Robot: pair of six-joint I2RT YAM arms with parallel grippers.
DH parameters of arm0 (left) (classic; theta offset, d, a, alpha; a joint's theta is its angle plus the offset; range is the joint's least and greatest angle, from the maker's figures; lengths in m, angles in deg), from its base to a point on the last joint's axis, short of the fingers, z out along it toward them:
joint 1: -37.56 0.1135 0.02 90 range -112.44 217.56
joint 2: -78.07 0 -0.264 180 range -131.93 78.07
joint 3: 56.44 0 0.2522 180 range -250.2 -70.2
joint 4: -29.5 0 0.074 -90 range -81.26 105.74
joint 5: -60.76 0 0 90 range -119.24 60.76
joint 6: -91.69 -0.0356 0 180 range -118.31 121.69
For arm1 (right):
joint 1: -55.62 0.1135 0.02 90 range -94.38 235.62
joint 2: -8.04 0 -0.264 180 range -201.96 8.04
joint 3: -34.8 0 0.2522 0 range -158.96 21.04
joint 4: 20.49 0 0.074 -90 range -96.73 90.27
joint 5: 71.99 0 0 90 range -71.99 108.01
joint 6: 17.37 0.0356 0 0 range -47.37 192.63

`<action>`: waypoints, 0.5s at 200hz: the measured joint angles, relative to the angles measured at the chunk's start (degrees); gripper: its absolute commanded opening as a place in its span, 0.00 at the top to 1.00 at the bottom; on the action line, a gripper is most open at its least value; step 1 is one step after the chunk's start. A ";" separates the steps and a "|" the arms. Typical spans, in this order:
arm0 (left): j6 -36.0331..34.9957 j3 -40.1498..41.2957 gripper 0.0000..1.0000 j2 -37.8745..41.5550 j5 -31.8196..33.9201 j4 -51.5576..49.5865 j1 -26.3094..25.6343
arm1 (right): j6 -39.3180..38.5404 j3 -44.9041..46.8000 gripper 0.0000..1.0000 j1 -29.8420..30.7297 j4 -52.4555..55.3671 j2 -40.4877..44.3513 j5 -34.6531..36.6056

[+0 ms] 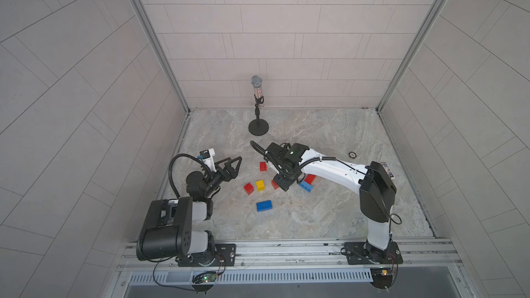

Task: Assemble the number 1 with lego
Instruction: Pick up the lego brick from the center of the board.

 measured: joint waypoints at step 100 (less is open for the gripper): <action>0.00 0.00 0.00 0.00 0.00 0.00 0.00 | 3.26 -5.77 0.37 -0.15 -5.42 -8.72 -4.85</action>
